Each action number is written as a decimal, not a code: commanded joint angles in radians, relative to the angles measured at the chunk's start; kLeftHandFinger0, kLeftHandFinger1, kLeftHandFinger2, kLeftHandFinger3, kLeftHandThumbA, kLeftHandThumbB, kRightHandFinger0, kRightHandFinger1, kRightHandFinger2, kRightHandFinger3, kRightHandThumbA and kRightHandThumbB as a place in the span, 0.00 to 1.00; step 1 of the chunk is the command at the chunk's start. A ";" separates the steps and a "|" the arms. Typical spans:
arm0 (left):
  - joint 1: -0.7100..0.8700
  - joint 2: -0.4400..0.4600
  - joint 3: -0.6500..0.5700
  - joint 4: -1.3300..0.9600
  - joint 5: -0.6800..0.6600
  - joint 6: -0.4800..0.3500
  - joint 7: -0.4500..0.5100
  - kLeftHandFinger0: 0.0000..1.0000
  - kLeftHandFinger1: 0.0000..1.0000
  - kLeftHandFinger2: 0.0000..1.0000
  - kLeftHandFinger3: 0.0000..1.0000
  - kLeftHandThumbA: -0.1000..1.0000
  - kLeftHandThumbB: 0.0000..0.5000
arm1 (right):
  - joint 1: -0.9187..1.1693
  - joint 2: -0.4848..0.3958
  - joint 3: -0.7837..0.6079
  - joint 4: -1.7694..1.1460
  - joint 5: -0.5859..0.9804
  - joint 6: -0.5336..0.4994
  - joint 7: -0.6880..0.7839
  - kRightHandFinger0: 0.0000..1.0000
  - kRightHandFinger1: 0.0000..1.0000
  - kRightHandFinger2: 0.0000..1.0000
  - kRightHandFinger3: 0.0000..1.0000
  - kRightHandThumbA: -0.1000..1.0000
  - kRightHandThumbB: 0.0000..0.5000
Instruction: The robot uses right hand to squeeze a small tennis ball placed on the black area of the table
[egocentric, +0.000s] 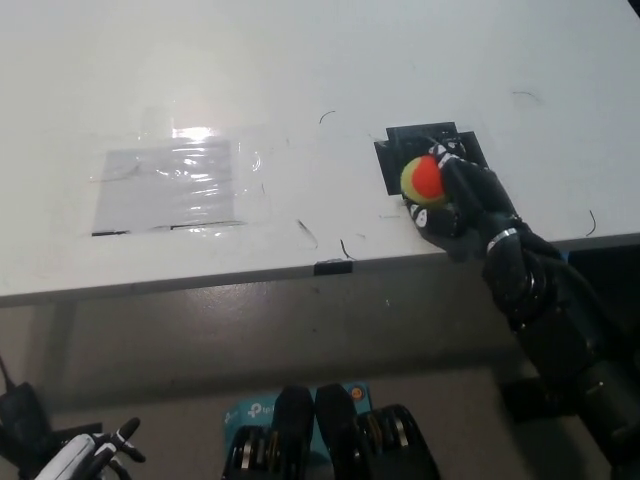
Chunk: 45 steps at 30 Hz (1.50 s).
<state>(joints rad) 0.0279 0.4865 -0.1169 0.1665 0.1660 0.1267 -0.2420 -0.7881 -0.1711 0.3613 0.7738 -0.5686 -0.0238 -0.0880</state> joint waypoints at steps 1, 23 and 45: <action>-0.005 0.022 0.005 -0.026 0.013 -0.022 -0.008 0.20 0.18 0.40 0.56 1.00 1.00 | -0.043 0.040 0.029 0.017 -0.021 -0.113 -0.072 0.00 0.26 0.42 1.00 0.00 0.00; 0.050 0.010 0.039 -0.018 -0.002 -0.059 0.008 0.22 0.18 0.40 0.50 1.00 1.00 | 0.091 -0.018 -0.099 -0.144 -0.006 -0.249 -0.358 0.00 0.00 0.32 0.18 0.00 0.50; 0.105 0.001 0.057 -0.024 0.008 -0.087 0.007 0.17 0.15 0.37 0.49 1.00 1.00 | 0.273 0.247 -0.497 -0.600 0.399 -0.189 -0.306 0.00 0.00 0.07 0.00 0.00 0.45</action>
<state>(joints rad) 0.1258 0.4717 -0.0723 0.1647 0.1699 0.0669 -0.2442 -0.5167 0.0472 -0.1153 0.2435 -0.2801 -0.2179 -0.4176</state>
